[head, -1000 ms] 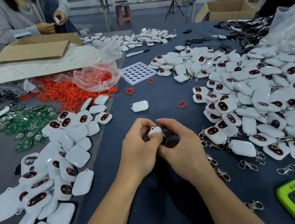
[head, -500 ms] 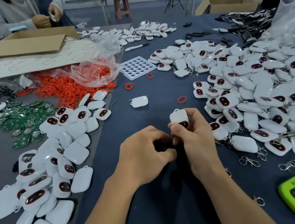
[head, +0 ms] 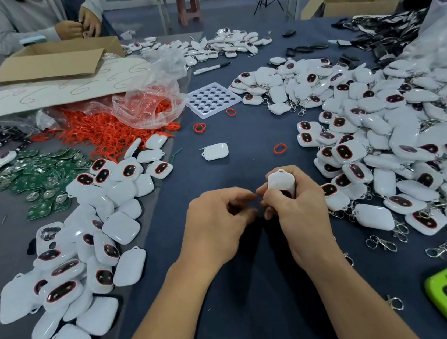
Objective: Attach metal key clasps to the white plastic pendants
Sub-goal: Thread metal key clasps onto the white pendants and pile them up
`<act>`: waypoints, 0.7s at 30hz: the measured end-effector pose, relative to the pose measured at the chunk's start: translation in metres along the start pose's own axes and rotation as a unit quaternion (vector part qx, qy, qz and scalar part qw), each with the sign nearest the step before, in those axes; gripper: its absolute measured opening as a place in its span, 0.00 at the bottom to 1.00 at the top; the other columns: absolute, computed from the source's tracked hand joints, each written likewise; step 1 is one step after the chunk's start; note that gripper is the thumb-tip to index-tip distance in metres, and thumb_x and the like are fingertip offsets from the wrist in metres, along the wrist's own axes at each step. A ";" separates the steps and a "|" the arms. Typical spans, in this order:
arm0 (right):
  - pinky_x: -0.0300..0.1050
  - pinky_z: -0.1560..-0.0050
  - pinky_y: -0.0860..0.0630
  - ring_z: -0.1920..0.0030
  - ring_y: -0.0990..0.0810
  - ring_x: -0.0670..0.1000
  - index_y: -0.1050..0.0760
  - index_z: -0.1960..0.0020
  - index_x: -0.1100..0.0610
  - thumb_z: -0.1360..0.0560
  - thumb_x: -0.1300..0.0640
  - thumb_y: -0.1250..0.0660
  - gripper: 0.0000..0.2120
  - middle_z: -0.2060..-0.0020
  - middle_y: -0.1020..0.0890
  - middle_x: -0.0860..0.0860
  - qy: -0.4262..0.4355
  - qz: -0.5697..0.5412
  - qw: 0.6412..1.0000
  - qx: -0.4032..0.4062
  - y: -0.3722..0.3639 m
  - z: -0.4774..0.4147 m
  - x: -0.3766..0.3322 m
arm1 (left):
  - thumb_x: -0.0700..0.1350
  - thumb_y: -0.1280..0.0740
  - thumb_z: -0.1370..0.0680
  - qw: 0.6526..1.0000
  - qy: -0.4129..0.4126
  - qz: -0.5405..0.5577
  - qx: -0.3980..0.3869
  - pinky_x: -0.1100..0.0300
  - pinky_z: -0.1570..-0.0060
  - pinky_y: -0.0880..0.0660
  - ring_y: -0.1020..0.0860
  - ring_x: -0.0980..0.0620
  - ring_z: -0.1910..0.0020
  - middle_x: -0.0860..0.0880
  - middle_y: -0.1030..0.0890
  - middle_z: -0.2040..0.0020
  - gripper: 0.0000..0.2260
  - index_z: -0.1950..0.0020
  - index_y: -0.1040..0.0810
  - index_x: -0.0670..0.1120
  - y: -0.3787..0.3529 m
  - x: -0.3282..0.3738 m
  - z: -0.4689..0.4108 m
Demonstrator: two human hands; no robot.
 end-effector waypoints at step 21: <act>0.41 0.68 0.28 0.68 0.24 0.49 0.19 0.61 0.55 0.28 0.50 0.26 0.10 0.67 0.19 0.55 -0.003 0.007 0.998 -0.058 -0.012 0.006 -0.006 | 0.25 0.28 0.28 0.933 0.049 0.349 0.068 0.66 0.55 0.20 0.13 0.51 0.55 0.47 0.12 0.55 0.17 0.49 0.15 0.46 0.012 -0.010 -0.003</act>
Point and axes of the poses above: each hand's wrist, its own z-axis away from the middle knuckle, its own y-axis out of the back of the hand, x = y × z, the point moved 10 cm from there along -z, towards the middle knuckle
